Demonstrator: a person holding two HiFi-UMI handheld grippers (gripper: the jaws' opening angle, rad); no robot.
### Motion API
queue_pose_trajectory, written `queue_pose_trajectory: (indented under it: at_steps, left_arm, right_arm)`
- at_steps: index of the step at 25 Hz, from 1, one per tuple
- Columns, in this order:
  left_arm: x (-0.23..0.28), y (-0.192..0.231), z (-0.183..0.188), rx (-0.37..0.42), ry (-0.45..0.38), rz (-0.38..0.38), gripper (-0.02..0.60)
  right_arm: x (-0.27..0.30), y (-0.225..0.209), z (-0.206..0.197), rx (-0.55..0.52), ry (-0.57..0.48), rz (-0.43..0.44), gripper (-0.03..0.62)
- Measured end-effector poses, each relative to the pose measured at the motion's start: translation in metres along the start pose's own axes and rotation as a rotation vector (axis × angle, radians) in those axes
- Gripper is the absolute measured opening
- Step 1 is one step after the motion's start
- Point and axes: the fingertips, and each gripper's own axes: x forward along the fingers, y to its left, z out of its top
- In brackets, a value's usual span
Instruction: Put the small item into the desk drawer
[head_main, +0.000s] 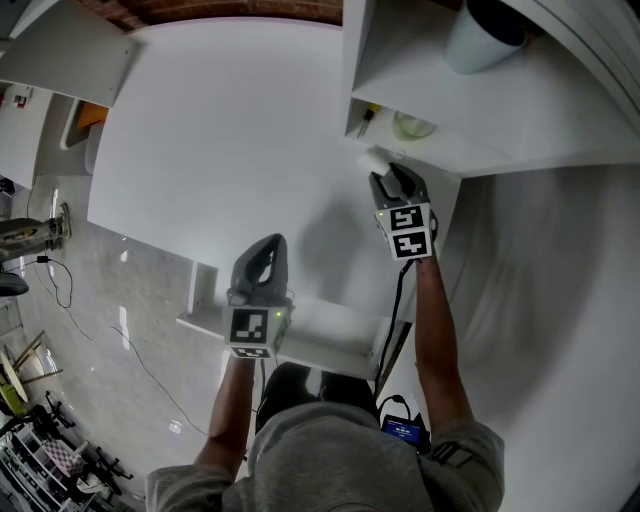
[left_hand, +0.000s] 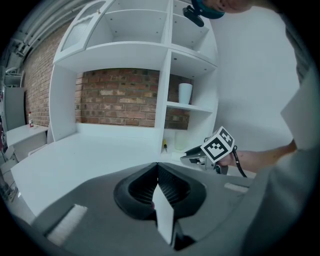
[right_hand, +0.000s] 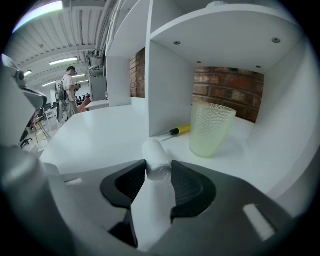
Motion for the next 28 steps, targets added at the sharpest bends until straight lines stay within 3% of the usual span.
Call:
queue_pose_trajectory:
  at_steps: [14,28]
  left_arm:
    - [-0.051,0.003,0.021,0.008,-0.067,0.024,0.012]
    - [-0.128,0.011,0.050,0.030,-0.158,0.036,0.012]
  right_arm:
    - [-0.062,0.037,0.051,-0.060,-0.101,-0.014,0.164]
    - [-0.147,0.123,0.091,-0.107,-0.212,0.005,0.164]
